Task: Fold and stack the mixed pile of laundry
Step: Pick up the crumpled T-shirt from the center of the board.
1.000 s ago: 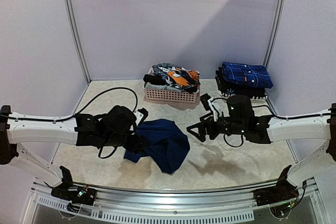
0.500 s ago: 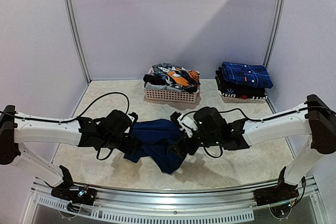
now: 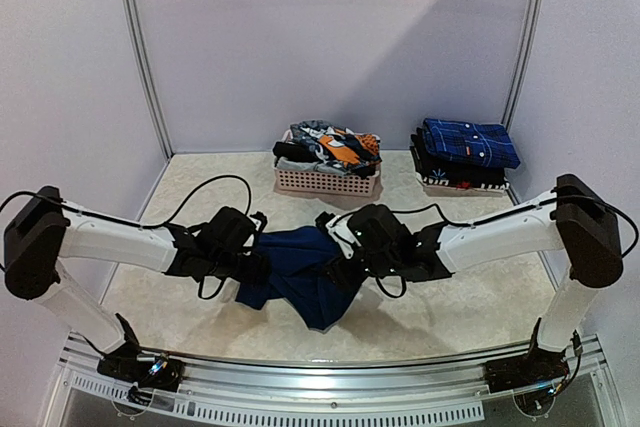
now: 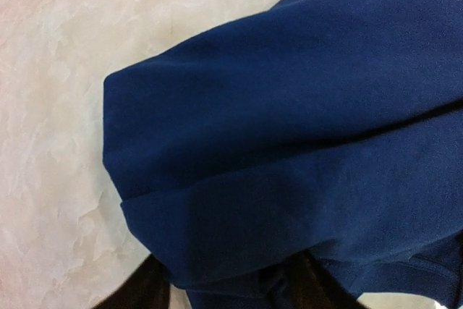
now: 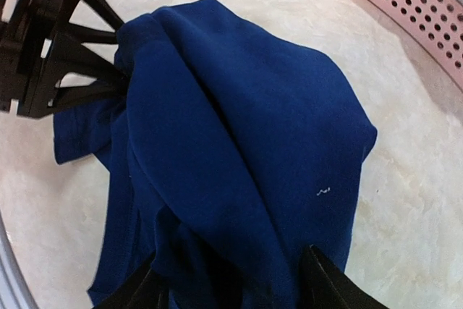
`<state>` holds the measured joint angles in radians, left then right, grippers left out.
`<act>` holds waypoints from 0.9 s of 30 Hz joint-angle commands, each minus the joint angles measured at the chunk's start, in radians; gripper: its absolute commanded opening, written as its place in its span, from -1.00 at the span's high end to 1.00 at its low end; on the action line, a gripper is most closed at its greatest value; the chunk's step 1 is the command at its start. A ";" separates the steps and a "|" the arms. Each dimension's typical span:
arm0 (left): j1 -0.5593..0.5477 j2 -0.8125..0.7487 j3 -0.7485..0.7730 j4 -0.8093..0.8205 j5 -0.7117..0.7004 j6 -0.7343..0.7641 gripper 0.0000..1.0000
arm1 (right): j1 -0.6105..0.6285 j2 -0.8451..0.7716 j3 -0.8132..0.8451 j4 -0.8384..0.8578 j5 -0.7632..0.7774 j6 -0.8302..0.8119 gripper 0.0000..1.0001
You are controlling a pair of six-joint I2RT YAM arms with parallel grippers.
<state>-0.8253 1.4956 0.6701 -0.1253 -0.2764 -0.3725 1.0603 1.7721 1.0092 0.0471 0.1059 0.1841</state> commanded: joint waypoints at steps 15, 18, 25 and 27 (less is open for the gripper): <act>0.046 -0.072 0.107 -0.007 -0.079 0.087 1.00 | -0.005 -0.094 -0.040 -0.100 0.221 0.031 1.00; 0.049 -0.150 0.115 -0.071 -0.121 0.086 1.00 | -0.017 -0.187 -0.085 -0.124 0.263 0.032 1.00; 0.049 -0.318 0.138 -0.207 -0.162 0.068 1.00 | -0.054 -0.393 -0.161 -0.177 0.347 0.035 1.00; 0.049 -0.352 0.152 -0.253 -0.149 0.062 1.00 | -0.059 -0.447 -0.176 -0.180 0.368 0.037 1.00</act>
<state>-0.8089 1.2156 0.7959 -0.2047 -0.2935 -0.2924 1.0454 1.4246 0.8894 -0.0143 0.3187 0.2047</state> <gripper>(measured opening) 0.015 0.035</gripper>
